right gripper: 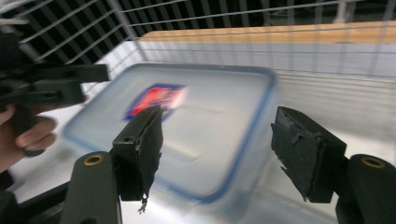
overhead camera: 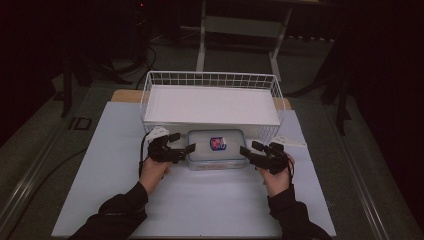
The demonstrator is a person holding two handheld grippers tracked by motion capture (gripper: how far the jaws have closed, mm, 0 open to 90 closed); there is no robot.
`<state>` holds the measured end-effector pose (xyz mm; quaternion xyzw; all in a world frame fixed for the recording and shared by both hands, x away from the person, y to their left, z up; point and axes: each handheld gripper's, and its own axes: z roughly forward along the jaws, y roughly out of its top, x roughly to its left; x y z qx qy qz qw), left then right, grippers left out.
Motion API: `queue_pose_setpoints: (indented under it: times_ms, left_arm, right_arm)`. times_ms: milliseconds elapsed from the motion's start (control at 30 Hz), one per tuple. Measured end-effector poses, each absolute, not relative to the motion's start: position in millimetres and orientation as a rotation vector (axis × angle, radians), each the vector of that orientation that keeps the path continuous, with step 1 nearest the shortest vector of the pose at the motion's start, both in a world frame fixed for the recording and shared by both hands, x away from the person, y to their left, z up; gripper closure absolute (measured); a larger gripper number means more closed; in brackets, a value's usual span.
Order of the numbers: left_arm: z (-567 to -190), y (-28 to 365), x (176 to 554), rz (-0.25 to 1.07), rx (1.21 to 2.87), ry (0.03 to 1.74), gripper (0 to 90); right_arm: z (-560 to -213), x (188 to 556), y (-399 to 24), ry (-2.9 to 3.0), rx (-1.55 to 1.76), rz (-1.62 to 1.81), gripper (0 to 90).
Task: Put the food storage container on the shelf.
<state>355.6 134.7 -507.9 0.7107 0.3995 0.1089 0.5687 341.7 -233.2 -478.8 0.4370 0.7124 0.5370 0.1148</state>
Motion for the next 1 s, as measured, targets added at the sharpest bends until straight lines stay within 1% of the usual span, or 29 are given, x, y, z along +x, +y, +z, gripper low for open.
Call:
queue_pose_setpoints:
  times_ms: [33, 133, 167, 200, 233, 267, 300, 333, 367, 400, 433, 500, 533, 567, 800, 1000]
  left_arm:
    - [-507, 138, 351, 0.246, 1.676, 0.904, 14.0]
    - [-506, 142, 345, 0.271, 1.659, 0.886, 13.7]
    - [-505, 145, 339, 0.267, 1.637, 0.875, 12.9]
    - [-505, 145, 339, 0.267, 1.637, 0.875, 10.6]
    - [-505, 146, 333, 0.248, 1.65, 0.867, 7.8]
    - [-505, 146, 333, 0.248, 1.65, 0.867, 5.3]
    - [-505, 146, 327, 0.221, 1.675, 0.856, 3.0]
    - [-505, 146, 327, 0.221, 1.675, 0.856, 1.3]
    - [-504, 148, 320, 0.21, 1.691, 0.859, 1.2]
    - [-504, 148, 320, 0.21, 1.691, 0.859, 0.5]
    - [-502, 150, 314, 0.207, 1.698, 0.874, 0.3]
    - [-501, 153, 309, 0.201, 1.695, 0.889, 0.0]
    - [-501, 153, 309, 0.201, 1.695, 0.889, 0.0]
    - [-501, 156, 304, 0.198, 1.697, 0.902, 0.0]
    - [-502, 161, 296, 0.213, 1.701, 0.907, 0.0]
    - [-503, 160, 295, 0.234, 1.703, 0.885, 0.0]
  right_arm:
    - [-476, 332, -229, 2.107, 1.246, 1.589, 33.5]
    - [-475, 323, -224, 2.131, 1.214, 1.602, 33.5]
    - [-476, 314, -218, 2.166, 1.191, 1.623, 35.2]
    - [-476, 314, -218, 2.166, 1.191, 1.623, 35.2]
    - [-479, 309, -214, 2.192, 1.184, 1.627, 38.6]
    - [-479, 309, -214, 2.192, 1.184, 1.627, 38.6]
    - [-483, 304, -209, 2.226, 1.173, 1.624, 46.4]
    - [-483, 304, -209, 2.226, 1.173, 1.624, 46.4]
    - [-487, 301, -204, 2.259, 1.165, 1.61, 54.4]
    - [-487, 301, -204, 2.259, 1.165, 1.61, 54.4]
    - [-491, 299, -200, 2.289, 1.14, 1.604, 68.0]
    - [-493, 297, -195, 2.31, 1.122, 1.56, 87.0]
    - [-493, 297, -195, 2.31, 1.122, 1.56, 87.0]
    - [-496, 296, -191, 2.324, 1.115, 1.543, 89.9]
    - [-506, 297, -177, 2.387, 1.103, 1.476, 89.9]
    - [-514, 307, -162, 2.401, 1.104, 1.441, 89.9]
